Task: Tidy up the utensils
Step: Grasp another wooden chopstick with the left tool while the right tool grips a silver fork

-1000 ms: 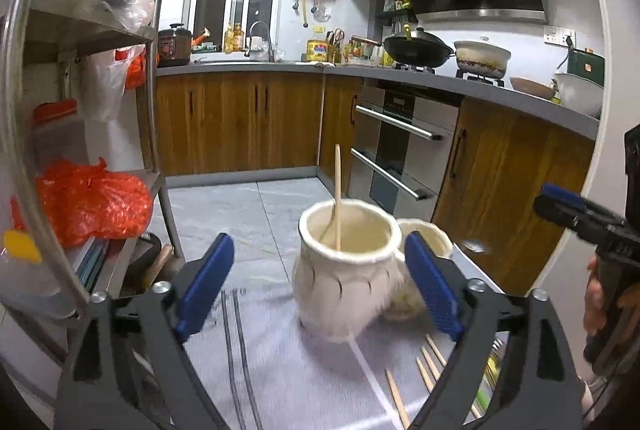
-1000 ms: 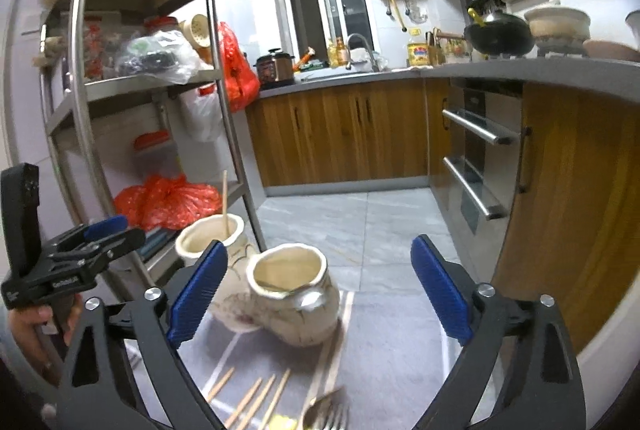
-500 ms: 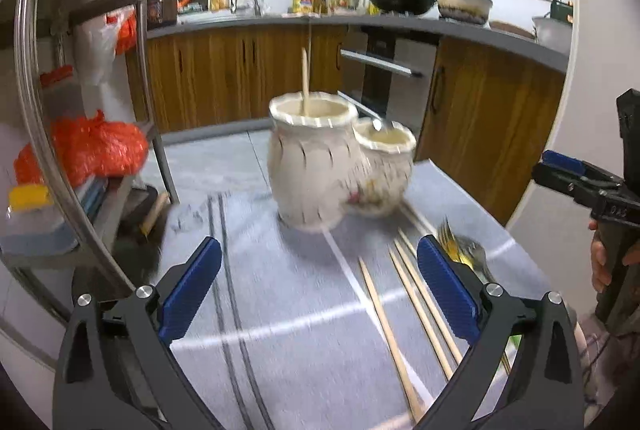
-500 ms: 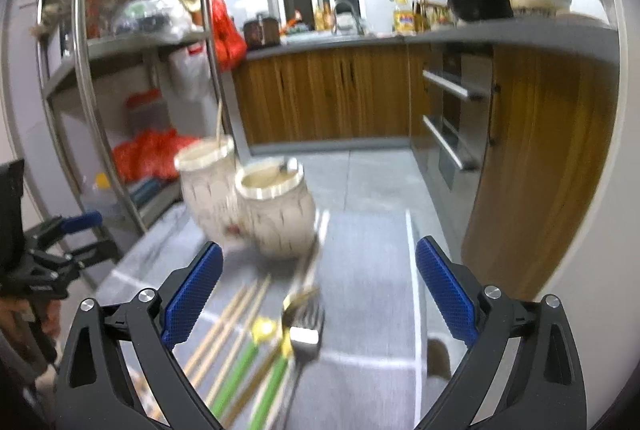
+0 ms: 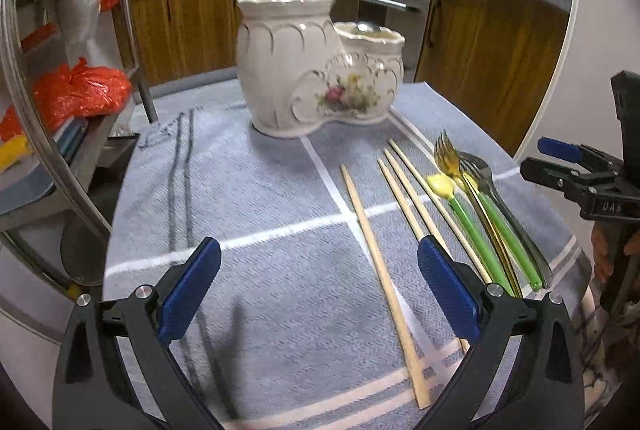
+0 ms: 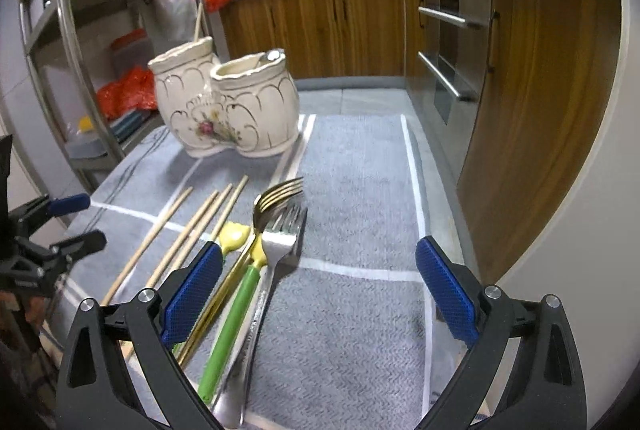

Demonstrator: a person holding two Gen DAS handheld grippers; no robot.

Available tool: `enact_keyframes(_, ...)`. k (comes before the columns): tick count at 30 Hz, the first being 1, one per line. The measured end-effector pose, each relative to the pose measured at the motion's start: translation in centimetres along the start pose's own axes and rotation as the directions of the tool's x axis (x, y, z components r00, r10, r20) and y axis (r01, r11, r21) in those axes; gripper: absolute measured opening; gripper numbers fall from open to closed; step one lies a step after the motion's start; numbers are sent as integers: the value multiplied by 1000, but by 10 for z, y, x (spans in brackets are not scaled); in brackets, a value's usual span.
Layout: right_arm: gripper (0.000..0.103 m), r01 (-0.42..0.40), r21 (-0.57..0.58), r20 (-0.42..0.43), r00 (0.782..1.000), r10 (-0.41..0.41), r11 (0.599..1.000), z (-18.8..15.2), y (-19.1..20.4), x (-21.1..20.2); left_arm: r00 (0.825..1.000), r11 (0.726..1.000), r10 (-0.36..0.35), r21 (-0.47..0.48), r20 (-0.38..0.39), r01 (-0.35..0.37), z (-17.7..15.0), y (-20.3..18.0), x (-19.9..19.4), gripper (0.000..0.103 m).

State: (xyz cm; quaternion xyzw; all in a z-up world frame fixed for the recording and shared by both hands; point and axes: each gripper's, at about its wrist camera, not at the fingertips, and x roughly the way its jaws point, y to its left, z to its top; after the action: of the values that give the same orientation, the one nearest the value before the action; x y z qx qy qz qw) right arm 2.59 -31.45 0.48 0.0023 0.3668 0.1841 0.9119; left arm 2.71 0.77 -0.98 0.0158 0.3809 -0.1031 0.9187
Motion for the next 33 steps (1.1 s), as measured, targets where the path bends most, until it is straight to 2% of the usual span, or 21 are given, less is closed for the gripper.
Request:
enact_keyframes(4, 93, -36, 17, -52, 998, 37, 999, 2, 1, 14, 1000, 1000, -2, 24, -20, 2, -2, -9, 5, 96)
enact_keyframes(9, 61, -64, 13, -108, 992, 65, 998, 5, 7, 28, 999, 999, -10, 37, -47, 11, -3, -16, 11, 87)
enact_keyframes(15, 42, -124, 50, -163, 978, 131, 991, 5, 8, 40, 996, 998, -30, 54, -80, 35, -4, -21, 15, 69)
enact_keyframes(18, 30, -148, 74, -170, 973, 158, 986, 7, 7, 45, 994, 997, -47, 58, -101, 53, -4, -23, 18, 59)
enact_keyframes(20, 24, -156, 83, -166, 972, 168, 984, 9, 7, 45, 992, 996, -51, 62, -113, 59, -4, -24, 22, 55)
enact_keyframes(24, 23, -161, 83, -158, 972, 173, 983, 9, 7, 45, 991, 997, -45, 62, -126, 53, -2, -24, 27, 49)
enact_keyframes(29, 22, -172, 50, -112, 978, 176, 984, 11, 12, 29, 989, 997, -47, 49, -138, 55, 4, -19, 31, 31)
enact_keyframes(30, 22, -164, 38, -103, 981, 167, 986, 11, 12, 24, 989, 997, -50, 45, -141, 57, 5, -18, 31, 29)
enact_keyframes(33, 22, -74, -42, -94, 993, 70, 996, 11, 16, 17, 988, 997, -51, 46, -146, 59, 6, -16, 33, 23)
